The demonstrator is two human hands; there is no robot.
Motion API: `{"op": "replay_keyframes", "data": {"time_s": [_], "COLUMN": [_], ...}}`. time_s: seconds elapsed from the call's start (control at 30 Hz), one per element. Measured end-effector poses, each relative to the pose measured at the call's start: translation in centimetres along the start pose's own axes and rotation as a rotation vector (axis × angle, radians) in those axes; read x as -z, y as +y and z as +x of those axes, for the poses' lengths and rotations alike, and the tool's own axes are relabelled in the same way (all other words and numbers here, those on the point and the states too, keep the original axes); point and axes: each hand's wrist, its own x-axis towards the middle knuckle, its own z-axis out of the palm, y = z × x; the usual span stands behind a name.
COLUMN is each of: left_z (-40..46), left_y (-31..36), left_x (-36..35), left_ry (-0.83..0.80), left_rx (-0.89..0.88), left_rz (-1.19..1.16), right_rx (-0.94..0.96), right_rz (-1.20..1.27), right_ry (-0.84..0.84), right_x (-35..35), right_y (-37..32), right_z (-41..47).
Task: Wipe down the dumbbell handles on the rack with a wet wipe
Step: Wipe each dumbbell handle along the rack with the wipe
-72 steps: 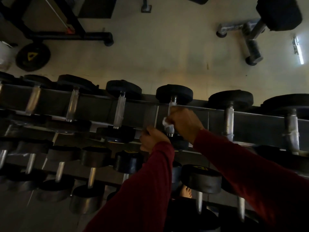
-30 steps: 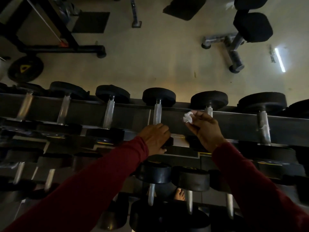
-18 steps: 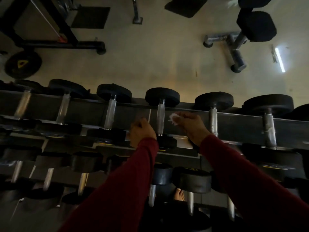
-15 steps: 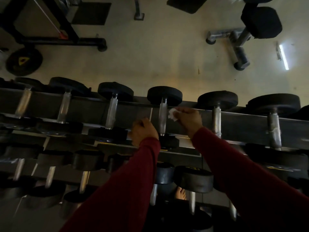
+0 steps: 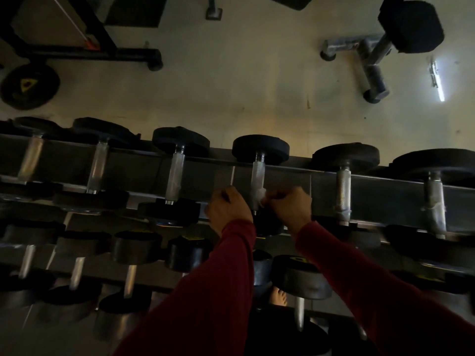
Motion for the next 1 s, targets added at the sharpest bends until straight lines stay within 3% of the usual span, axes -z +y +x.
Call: {"op": "replay_keyframes", "data": {"time_s": [0.1, 0.2, 0.43, 0.57, 0.67, 0.83, 0.9, 1.0], "left_z": [0.0, 0.0, -0.2, -0.2, -0.2, -0.3, -0.3, -0.6], "left_y": [0.0, 0.0, -0.1, -0.1, -0.1, 0.2, 0.1, 0.2], "left_x": [0.2, 0.2, 0.0, 0.3, 0.3, 0.5, 0.5, 0.7], "left_ry": [0.004, -0.002, -0.020, -0.013, -0.009, 0.008, 0.008, 0.009], "left_rx": [-0.021, -0.008, -0.011, 0.000, 0.022, 0.044, 0.001, -0.105], "left_rz": [-0.004, -0.010, -0.037, -0.055, -0.083, -0.115, -0.114, -0.074], "right_rx": [0.048, 0.156, 0.455, 0.672, 0.724, 0.778, 0.768, 0.529], "right_rz": [0.096, 0.035, -0.292, -0.369, -0.502, -0.716, -0.665, -0.275], "right_ry": [0.159, 0.254, -0.034, 0.070, 0.155, -0.178, -0.222, -0.186], "right_x": [-0.3, -0.3, -0.7, -0.5, 0.0, 0.5, 1.4, 3.6], "right_y": [-1.5, -3.5, 0.0, -2.0, -4.0, -3.1, -1.8, -0.6], "right_z": [1.2, 2.4, -0.5, 1.7, 3.9, 2.1, 1.2, 0.1]}}
